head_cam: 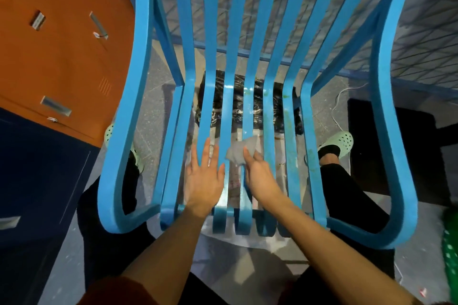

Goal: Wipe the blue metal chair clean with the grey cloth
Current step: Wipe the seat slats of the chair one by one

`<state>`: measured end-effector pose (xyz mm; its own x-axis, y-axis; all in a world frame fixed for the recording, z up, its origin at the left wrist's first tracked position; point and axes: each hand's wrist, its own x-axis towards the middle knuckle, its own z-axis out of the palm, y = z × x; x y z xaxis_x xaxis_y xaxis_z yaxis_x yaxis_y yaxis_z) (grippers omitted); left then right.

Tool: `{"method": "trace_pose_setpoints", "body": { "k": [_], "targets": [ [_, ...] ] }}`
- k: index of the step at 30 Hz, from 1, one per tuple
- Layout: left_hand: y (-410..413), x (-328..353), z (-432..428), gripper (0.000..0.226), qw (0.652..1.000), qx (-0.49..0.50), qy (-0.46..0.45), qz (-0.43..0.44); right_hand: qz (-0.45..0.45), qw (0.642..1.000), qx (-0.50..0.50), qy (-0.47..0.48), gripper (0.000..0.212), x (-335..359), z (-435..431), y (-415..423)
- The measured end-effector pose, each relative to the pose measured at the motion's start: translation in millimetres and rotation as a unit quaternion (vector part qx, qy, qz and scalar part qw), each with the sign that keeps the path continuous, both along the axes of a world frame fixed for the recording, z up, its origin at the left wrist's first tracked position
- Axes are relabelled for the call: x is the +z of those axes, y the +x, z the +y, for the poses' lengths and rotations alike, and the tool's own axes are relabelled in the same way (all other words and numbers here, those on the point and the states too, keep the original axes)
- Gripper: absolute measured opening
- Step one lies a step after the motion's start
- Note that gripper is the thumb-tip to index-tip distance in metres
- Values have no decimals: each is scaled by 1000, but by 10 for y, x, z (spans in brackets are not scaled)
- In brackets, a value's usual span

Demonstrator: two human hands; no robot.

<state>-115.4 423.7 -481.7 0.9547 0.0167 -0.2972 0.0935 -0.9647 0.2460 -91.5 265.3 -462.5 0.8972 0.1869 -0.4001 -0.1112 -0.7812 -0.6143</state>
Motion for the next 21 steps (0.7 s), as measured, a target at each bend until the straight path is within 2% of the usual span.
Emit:
{"method": "trace_pose_setpoints", "body": {
  "k": [2,4,11,15,19,21],
  "targets": [
    [24,-26,-18,68,1000,7,-17,11,11,999,-31,-27,47,-65,14,295],
    [31,-52,-18,66,1000,17,-1,12,-8,997,-31,-65,56,-85,61,678],
    [80,30,-30,66,998,35,13,46,20,996,-38,-72,67,-53,160,1434],
    [81,45,-22,64,998,26,17,54,26,997,-49,-45,59,73,156,1081],
    [54,22,3,61,999,4,21,38,5,999,-53,6,58,142,101,318],
    [51,7,4,61,999,3,27,27,0,998,-54,32,50,224,92,-90]
  ]
}}
